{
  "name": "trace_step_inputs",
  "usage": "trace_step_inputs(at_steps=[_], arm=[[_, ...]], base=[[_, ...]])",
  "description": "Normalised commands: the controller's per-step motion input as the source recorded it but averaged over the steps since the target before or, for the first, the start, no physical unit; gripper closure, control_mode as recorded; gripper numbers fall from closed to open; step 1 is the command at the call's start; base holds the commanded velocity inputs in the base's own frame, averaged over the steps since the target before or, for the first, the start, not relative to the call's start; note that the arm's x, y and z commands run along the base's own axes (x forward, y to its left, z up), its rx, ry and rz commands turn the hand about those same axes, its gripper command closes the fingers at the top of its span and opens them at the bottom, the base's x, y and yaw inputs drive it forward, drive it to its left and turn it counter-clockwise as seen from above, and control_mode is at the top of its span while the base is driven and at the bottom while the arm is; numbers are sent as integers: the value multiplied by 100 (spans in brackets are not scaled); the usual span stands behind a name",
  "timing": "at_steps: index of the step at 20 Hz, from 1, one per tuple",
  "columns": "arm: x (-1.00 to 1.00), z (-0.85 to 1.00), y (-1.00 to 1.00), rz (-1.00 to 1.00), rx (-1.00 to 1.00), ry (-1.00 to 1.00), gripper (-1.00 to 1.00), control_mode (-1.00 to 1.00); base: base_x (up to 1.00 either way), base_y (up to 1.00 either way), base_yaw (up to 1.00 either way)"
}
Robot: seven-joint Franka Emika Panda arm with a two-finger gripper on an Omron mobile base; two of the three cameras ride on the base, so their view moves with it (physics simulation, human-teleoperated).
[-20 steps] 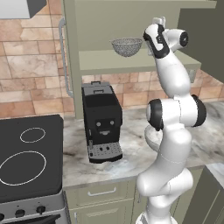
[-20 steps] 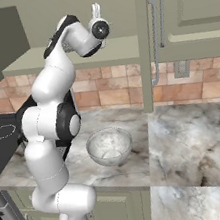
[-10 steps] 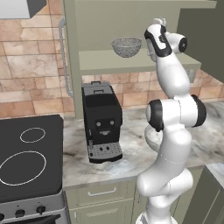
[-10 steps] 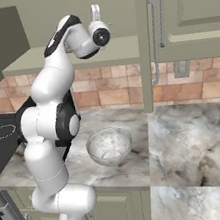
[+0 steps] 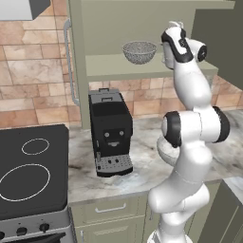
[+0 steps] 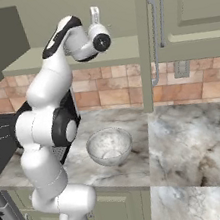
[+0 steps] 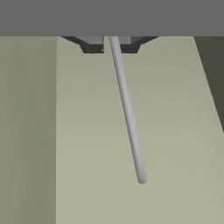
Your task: Open the cabinet and setup a tea strainer by placing it in the bowl upright.
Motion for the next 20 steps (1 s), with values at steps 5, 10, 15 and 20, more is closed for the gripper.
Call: trace_step_inputs(at_steps=[5,10,15,20], arm=[[-53,4,0,0,0,-1,100,-100],[-54,6,0,0,1,0,100,-100],[-68,10,0,0,3,0,100,-100],[-85,10,0,0,3,0,100,-100]], base=[[0,0,0],[0,0,0],[0,0,0],[0,0,0]])
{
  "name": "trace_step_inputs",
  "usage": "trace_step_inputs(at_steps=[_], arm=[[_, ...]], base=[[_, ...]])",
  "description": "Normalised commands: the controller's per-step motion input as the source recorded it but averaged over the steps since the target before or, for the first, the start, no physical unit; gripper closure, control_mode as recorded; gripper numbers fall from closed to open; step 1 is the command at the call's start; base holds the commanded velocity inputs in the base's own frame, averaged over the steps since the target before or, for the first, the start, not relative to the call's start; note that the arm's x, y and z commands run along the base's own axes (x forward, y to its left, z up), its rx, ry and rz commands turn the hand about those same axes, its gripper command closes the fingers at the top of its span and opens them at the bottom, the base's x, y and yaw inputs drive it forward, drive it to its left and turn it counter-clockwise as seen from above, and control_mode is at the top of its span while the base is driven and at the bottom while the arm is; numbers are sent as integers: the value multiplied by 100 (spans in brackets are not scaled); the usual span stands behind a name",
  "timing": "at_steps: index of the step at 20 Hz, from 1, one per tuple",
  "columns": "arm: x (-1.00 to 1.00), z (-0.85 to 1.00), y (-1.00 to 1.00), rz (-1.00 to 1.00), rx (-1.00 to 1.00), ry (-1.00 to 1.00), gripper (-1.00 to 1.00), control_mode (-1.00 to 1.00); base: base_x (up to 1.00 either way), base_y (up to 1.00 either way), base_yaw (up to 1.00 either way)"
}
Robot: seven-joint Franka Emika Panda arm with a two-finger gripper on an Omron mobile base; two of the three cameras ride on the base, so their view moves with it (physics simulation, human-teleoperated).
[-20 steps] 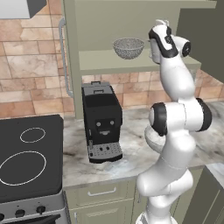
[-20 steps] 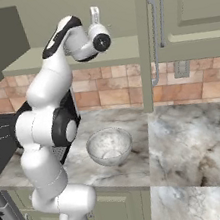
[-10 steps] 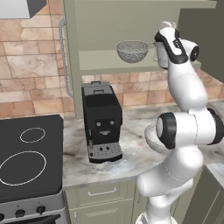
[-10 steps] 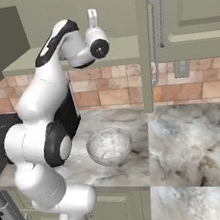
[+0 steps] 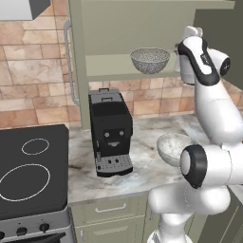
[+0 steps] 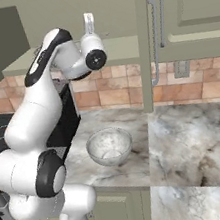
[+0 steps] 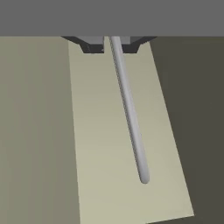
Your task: Open the cabinet and setup a tea strainer by placing it in the bowl upright.
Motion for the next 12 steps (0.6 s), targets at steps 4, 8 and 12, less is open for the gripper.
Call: trace_step_inputs(at_steps=[4,8,12], arm=[[-100,1,-3,0,1,-2,100,-100],[-100,0,-17,0,1,-1,100,-100],[-100,0,-23,0,1,0,100,-100]], base=[[0,0,0],[0,0,0],[0,0,0]])
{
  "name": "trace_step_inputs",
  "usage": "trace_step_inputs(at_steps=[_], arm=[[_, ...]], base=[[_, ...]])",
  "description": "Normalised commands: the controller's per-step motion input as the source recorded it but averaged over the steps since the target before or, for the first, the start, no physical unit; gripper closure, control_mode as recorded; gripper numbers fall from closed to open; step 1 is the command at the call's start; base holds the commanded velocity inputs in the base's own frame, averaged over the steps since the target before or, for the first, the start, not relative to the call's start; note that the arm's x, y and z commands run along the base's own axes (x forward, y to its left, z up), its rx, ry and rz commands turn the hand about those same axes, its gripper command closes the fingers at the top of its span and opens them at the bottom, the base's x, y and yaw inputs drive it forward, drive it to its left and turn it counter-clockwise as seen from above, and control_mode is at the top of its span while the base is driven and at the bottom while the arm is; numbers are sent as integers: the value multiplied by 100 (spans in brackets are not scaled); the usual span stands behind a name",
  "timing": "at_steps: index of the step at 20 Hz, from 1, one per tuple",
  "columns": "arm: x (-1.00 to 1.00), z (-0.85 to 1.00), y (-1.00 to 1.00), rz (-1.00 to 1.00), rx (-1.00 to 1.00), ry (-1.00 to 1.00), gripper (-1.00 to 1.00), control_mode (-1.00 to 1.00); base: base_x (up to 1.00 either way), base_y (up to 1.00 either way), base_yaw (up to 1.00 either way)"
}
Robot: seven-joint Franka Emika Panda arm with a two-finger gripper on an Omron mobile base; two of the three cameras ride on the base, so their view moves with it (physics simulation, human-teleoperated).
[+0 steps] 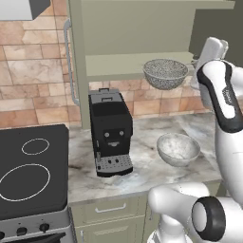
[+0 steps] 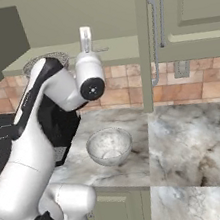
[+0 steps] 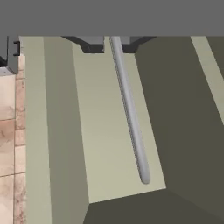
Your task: Open the cabinet and setup a tea strainer by placing it in the bowl upright.
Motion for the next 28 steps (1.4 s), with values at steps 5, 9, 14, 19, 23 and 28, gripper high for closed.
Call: trace_step_inputs(at_steps=[5,9,14,19,23,28], arm=[[-99,0,-15,-1,0,0,100,-100],[-90,-4,-8,-2,0,0,100,-100],[-92,-17,-4,-2,0,0,100,-100],[-80,-40,0,-4,0,0,100,-100],[-48,-45,0,-7,0,0,100,-100],[-19,-36,0,-6,0,-4,100,-100]], base=[[0,0,0],[0,0,0],[0,0,0],[0,0,0],[0,0,0],[0,0,0]])
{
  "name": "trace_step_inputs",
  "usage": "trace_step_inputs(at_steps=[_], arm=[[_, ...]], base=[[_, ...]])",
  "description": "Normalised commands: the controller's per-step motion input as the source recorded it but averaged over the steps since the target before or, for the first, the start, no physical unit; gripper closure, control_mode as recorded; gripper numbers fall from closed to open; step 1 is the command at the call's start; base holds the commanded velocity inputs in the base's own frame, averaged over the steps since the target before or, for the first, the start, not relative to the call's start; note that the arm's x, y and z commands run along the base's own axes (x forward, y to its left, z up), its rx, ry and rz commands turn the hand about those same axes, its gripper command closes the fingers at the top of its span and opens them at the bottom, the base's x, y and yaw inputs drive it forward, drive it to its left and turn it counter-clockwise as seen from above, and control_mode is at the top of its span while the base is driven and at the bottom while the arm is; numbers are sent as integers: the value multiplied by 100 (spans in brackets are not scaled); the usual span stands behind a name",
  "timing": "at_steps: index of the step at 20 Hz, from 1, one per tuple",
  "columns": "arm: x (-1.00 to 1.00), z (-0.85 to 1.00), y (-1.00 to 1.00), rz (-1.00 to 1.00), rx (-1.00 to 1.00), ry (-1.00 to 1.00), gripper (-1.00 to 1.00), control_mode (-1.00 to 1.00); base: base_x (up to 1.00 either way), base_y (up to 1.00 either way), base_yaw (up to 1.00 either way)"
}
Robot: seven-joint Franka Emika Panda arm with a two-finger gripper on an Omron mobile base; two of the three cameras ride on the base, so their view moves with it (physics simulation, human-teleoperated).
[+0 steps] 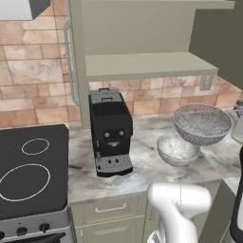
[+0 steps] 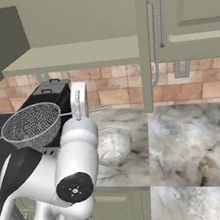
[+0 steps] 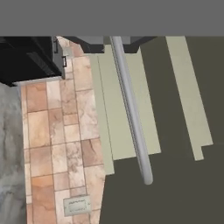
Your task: Open the cabinet and setup a tea strainer by placing it in the bowl upright.
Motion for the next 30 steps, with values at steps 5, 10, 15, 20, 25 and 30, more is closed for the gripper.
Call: trace_step_inputs(at_steps=[5,10,15,20,25,30], arm=[[-8,-35,0,-4,0,-1,100,-100],[3,-27,0,0,0,1,100,-100],[21,-45,-3,0,-1,5,100,-100],[26,-59,0,0,0,0,100,-100],[21,-50,0,0,0,0,100,-100],[0,-37,0,-9,0,0,100,-100]], base=[[0,0,0],[0,0,0],[0,0,0],[0,0,0],[0,0,0],[0,0,0]])
